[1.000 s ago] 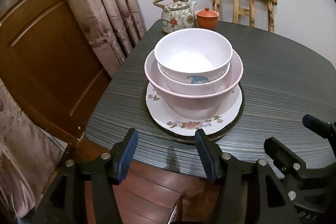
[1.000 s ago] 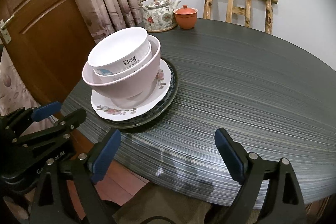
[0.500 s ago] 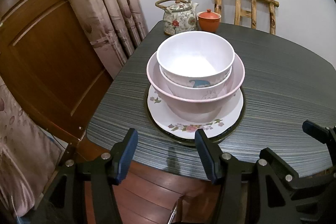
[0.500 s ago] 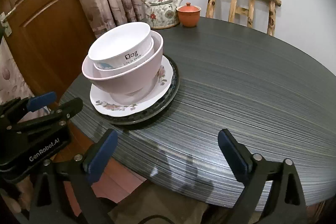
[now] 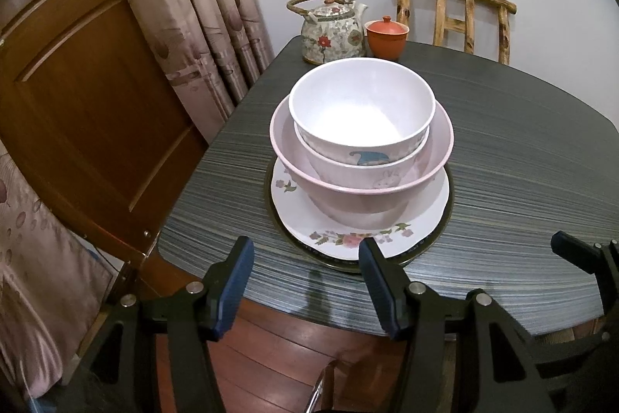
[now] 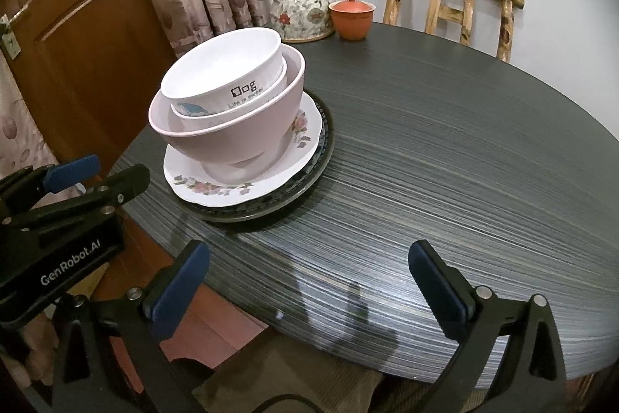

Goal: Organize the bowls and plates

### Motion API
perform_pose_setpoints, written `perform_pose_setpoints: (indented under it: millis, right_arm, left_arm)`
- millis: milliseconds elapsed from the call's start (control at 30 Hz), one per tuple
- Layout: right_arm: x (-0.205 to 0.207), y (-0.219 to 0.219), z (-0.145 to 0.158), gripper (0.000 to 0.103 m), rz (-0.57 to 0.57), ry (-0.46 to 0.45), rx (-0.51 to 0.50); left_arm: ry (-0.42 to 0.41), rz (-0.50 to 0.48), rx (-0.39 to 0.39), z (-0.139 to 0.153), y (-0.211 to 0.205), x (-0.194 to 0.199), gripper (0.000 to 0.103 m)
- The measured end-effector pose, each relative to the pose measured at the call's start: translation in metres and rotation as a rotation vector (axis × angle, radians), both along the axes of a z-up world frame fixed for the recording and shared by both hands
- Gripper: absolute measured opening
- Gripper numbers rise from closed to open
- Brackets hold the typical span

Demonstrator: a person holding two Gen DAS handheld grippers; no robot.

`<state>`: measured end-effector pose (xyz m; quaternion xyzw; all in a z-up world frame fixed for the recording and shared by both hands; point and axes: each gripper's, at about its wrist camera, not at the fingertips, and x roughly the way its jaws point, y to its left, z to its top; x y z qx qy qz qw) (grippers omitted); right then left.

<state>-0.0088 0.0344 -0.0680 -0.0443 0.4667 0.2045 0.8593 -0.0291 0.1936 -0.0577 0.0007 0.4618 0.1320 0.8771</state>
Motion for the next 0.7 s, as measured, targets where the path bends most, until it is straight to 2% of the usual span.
perform_pose_setpoints:
  millis: [700]
  right_arm:
    - [0.008,0.015,-0.007,0.102,0.026,0.044,0.001]
  left_arm:
    - [0.008,-0.014,-0.011,-0.006,0.003,0.007,0.058]
